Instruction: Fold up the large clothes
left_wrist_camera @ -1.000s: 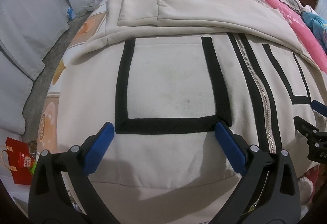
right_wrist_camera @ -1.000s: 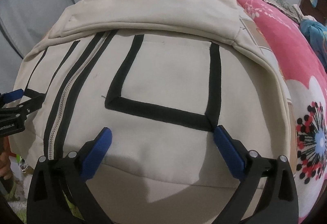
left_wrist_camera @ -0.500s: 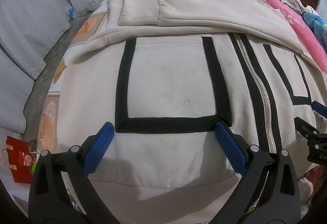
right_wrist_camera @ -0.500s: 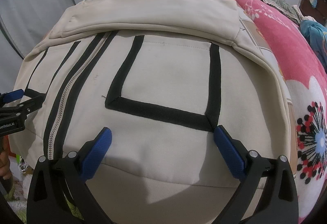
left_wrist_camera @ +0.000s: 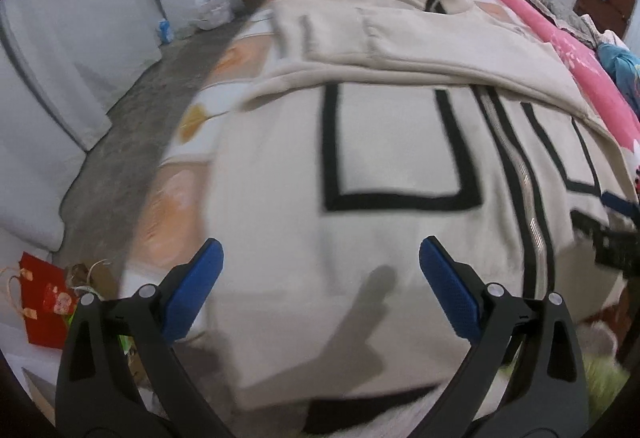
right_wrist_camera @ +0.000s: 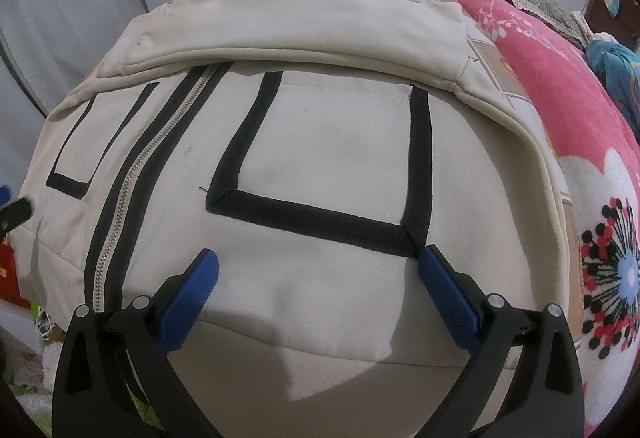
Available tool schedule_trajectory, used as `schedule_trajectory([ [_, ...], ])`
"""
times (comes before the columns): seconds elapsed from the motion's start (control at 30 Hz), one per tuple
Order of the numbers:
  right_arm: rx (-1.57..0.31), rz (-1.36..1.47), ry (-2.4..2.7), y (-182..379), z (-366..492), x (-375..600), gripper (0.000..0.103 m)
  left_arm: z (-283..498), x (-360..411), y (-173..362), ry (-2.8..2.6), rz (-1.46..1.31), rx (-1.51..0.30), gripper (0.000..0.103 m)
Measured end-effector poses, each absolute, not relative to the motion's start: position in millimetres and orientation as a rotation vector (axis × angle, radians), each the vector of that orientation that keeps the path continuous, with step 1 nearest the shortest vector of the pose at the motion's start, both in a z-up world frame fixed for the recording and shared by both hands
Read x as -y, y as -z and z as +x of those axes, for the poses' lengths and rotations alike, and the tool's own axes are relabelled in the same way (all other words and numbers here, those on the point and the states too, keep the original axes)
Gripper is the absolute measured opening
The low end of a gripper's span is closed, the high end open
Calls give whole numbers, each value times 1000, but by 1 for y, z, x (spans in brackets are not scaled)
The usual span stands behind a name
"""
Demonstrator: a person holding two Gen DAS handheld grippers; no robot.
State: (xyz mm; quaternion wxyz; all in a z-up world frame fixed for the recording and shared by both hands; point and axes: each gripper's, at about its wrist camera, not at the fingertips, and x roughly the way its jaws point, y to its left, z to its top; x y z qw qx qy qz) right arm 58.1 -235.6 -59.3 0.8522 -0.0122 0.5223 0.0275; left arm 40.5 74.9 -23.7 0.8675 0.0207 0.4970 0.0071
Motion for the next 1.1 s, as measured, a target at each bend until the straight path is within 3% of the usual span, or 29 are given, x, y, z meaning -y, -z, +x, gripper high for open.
schedule_trajectory([
  [0.13, -1102, -28, -58, 59, 57, 235, 97, 9, -97, 22, -23, 10, -1036, 76],
  [0.27, -1102, -28, -59, 59, 58, 235, 97, -12, -111, 34, -1, -68, -1066, 70],
  [0.57, -1109, -29, -56, 59, 58, 235, 97, -22, -137, 74, 21, -244, -1141, 68],
  [0.8, -1109, -28, -55, 59, 58, 235, 97, -27, -146, 80, 108, -375, -1122, 44],
  [1.1, -1109, -28, -55, 59, 58, 236, 97, -37, -139, 62, 166, -369, -1074, 44],
])
